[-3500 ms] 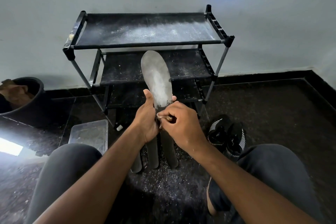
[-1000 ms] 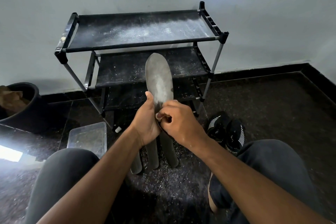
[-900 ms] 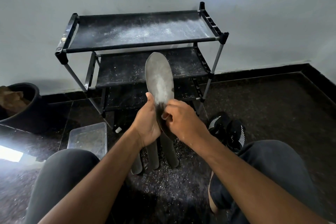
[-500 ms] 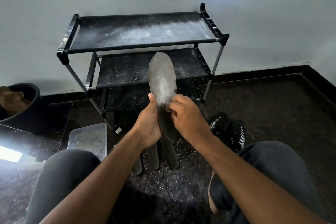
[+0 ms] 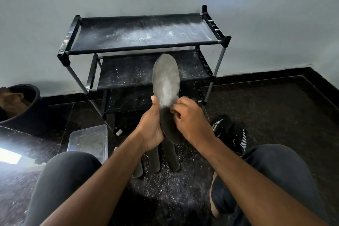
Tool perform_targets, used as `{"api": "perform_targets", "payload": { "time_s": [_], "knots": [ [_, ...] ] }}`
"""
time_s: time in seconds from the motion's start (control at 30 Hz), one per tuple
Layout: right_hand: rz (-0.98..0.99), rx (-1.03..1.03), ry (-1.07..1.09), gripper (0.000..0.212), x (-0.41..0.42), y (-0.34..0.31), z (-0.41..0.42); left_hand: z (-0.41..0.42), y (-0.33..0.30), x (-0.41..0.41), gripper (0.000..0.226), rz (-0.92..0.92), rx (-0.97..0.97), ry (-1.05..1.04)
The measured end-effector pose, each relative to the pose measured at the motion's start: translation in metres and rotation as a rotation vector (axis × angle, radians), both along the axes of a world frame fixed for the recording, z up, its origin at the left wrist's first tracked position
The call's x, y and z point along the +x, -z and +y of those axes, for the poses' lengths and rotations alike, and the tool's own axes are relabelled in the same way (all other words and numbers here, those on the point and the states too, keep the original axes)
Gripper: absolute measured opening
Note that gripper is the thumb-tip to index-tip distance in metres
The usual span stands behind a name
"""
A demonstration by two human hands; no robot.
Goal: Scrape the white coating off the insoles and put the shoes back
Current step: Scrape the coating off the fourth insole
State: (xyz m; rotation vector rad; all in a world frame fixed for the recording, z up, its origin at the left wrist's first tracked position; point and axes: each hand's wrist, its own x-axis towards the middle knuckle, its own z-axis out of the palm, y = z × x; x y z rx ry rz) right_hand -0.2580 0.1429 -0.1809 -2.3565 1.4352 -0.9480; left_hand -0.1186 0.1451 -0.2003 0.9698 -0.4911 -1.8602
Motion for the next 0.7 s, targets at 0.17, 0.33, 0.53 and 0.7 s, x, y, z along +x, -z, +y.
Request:
{"api": "perform_targets", "payload": {
  "time_s": [0.17, 0.33, 0.53, 0.7],
  "knots": [
    [-0.064, 0.013, -0.066, 0.013, 0.008, -0.001, 0.009, 0.001, 0.002, -0.003, 0.079, -0.033, 0.01, 0.004],
    [0.022, -0.006, 0.03, 0.009, -0.003, -0.001, -0.001, 0.001, -0.002, -0.001, 0.078, -0.035, 0.002, 0.003],
    [-0.054, 0.07, -0.072, 0.013, 0.007, 0.002, 0.008, 0.0, 0.002, -0.003, 0.083, -0.038, 0.026, 0.014],
    [-0.02, 0.077, 0.014, 0.009, -0.002, -0.001, 0.001, 0.0, -0.002, -0.001, 0.08, -0.049, 0.002, 0.011]
  ]
}}
